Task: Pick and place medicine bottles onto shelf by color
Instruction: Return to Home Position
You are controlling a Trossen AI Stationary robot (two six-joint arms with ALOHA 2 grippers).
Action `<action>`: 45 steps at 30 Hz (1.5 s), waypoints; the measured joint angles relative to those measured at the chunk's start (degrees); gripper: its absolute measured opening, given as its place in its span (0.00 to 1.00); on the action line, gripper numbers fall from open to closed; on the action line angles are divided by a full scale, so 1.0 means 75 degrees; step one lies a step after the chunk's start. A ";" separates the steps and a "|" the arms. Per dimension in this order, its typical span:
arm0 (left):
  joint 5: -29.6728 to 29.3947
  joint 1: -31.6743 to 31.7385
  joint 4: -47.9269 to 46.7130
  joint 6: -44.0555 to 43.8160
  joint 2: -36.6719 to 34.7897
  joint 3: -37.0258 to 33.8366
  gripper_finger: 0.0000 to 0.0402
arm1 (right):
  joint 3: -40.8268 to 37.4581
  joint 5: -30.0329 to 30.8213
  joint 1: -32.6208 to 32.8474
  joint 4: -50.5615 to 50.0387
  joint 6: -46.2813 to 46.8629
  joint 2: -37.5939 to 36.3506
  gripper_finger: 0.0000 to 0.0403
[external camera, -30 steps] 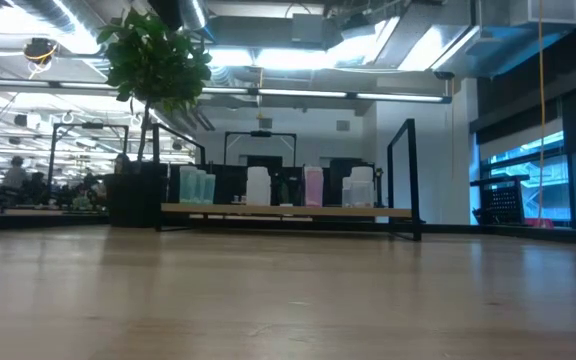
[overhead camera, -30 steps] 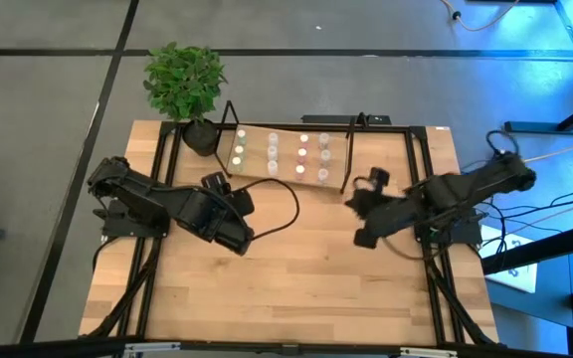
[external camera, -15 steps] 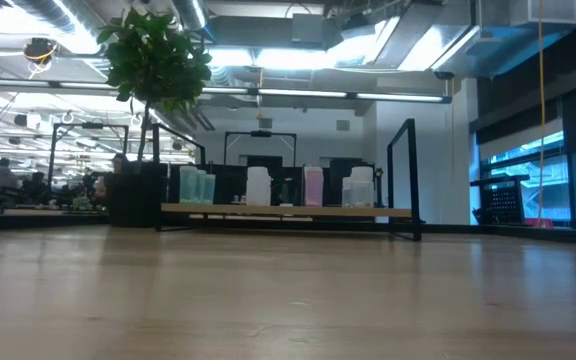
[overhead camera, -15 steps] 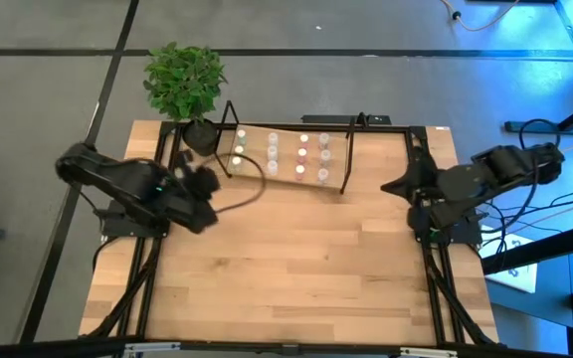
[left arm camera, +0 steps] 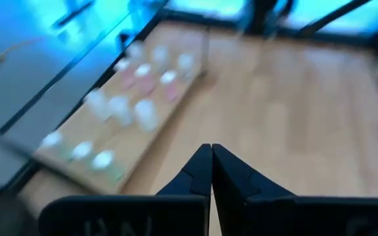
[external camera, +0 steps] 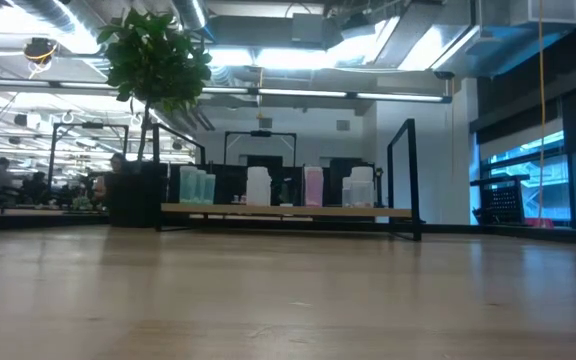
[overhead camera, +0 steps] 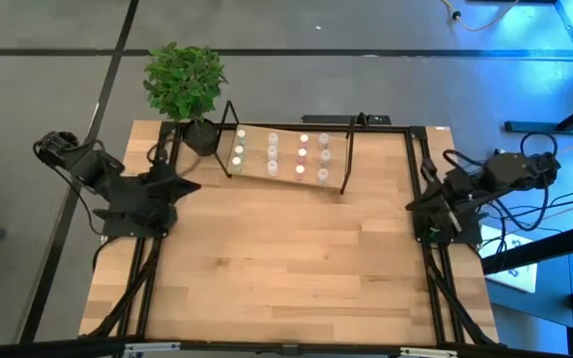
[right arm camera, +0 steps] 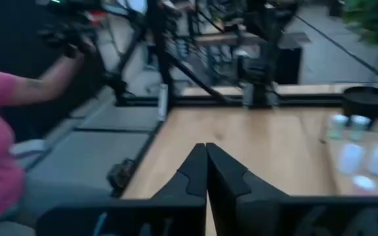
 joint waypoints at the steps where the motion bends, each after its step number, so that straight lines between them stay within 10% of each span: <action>1: 0.0077 -0.0068 0.0449 0.0280 -0.0300 -0.0265 0.00 | -0.0267 -0.0140 0.0000 0.0189 0.0014 -0.0221 0.01; 16: 0.1881 -0.0204 0.4396 0.2888 -0.3354 -0.3223 0.00 | -0.3037 -0.1298 -0.0003 0.2064 -0.0309 -0.3326 0.00; 45: 0.2428 -0.0189 0.8440 0.4092 -0.5507 -0.7334 0.00 | -0.6317 -0.2022 -0.0003 0.6105 -0.0825 -0.3295 0.01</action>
